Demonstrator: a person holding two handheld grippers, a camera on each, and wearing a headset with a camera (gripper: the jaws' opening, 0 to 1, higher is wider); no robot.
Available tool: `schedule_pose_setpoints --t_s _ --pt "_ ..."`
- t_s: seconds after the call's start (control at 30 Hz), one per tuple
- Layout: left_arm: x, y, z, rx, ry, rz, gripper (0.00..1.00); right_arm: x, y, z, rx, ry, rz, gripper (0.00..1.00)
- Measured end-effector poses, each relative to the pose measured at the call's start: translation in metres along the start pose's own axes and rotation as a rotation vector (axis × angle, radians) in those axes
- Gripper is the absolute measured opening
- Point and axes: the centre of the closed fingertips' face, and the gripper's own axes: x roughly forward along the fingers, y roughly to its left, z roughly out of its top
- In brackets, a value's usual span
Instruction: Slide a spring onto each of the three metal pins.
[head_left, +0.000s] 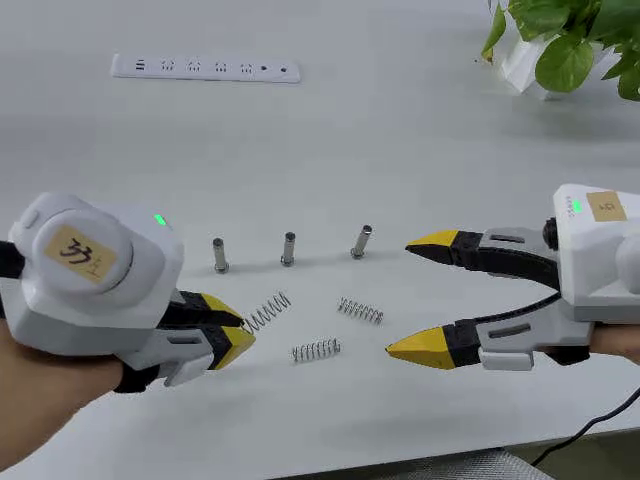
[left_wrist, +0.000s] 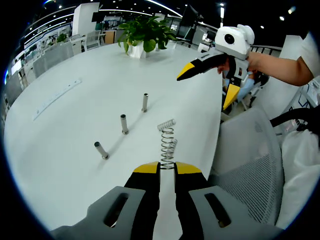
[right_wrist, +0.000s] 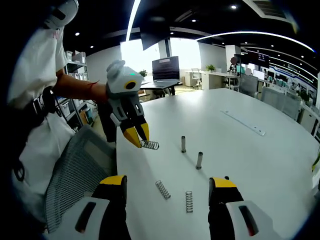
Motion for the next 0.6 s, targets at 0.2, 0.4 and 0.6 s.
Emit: schedule_pose_setpoints --t_s 0.2,0.4,0.6 --pt "-0.006 -0.008 0.008 0.048 -0.025 -0.031 0.07 0.009 0.009 0.016 -0.047 0.006 0.058 0.57" --pt "-0.01 -0.018 0.013 0.107 -0.029 -0.067 0.07 0.023 0.022 0.031 -0.098 0.011 0.123 0.52" --pt "-0.013 -0.023 0.017 0.142 -0.053 -0.094 0.07 0.031 0.033 0.039 -0.126 0.015 0.167 0.44"
